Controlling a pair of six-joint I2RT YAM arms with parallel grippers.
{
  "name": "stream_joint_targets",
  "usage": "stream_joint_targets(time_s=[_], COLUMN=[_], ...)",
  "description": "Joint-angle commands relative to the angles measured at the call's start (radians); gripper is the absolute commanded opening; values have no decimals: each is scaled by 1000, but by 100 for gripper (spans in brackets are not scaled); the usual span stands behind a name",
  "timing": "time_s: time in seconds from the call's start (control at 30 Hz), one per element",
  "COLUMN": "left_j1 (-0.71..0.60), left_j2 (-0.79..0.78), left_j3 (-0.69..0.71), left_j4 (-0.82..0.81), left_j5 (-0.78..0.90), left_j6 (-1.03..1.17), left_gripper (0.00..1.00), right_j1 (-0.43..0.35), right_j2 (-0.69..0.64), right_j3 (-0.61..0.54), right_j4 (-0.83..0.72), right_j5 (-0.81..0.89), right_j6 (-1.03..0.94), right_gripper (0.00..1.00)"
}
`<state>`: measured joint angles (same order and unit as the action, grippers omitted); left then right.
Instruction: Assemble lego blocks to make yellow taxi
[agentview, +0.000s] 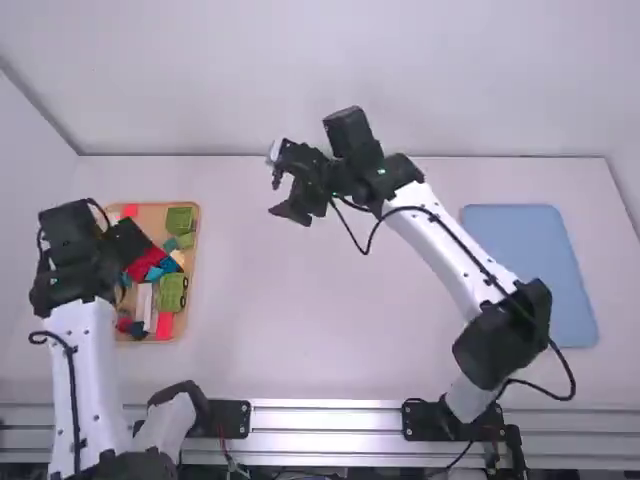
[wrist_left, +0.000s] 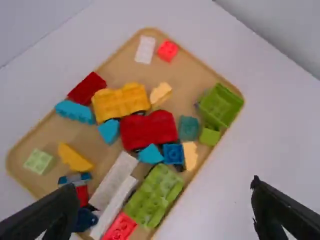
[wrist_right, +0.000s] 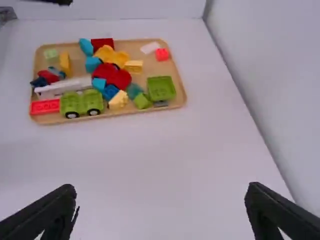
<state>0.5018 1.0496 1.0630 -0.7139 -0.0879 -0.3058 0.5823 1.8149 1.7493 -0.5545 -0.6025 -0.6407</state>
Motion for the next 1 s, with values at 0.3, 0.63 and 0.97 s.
stream_joint_targets(time_s=[0.3, 0.63, 0.97], left_j1=[339, 343, 317], left_j2=[243, 608, 866], left_j3=[150, 554, 734], left_j4=[-78, -360, -414], left_j5=[264, 226, 226], left_j6=[53, 148, 459], left_gripper=[99, 99, 99], right_j1=[-1, 27, 26], right_j2=[145, 147, 147], right_j3=[33, 38, 38], right_j4=[212, 218, 241], right_j5=[-169, -109, -100], right_j6=[56, 31, 32], right_gripper=[98, 98, 98])
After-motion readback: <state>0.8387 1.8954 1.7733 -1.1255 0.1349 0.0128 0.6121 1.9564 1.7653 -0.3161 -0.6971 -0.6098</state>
